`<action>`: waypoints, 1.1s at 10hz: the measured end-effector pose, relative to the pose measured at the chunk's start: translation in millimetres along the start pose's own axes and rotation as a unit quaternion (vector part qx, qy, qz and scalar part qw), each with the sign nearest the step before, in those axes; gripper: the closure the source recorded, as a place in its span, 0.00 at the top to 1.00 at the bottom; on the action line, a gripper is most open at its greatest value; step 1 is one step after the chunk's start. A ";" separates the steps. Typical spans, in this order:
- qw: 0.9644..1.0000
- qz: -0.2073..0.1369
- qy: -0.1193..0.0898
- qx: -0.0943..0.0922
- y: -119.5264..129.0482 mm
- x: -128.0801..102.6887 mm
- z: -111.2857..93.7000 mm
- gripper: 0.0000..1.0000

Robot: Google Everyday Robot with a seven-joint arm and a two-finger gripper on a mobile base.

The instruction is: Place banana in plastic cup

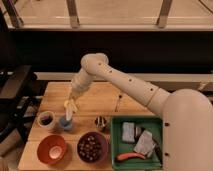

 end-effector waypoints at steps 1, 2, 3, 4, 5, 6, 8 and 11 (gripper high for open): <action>1.000 0.001 -0.001 0.000 0.8 0.2 -0.6 0.00; 1.000 -0.002 -0.011 0.002 0.3 -1.3 4.0 0.00; 1.000 -0.005 -0.022 0.006 -5.3 -3.2 13.1 0.00; 0.999 -0.004 -0.034 0.013 -11.2 -5.1 23.9 0.00; 0.999 0.000 -0.044 0.023 -17.5 -7.7 37.2 0.04; 0.998 0.006 -0.054 0.038 -22.8 -11.7 47.5 0.14; 0.996 0.015 -0.066 0.057 -31.2 -18.5 59.7 0.30; 0.994 0.031 -0.077 0.074 -34.1 -30.8 72.0 0.43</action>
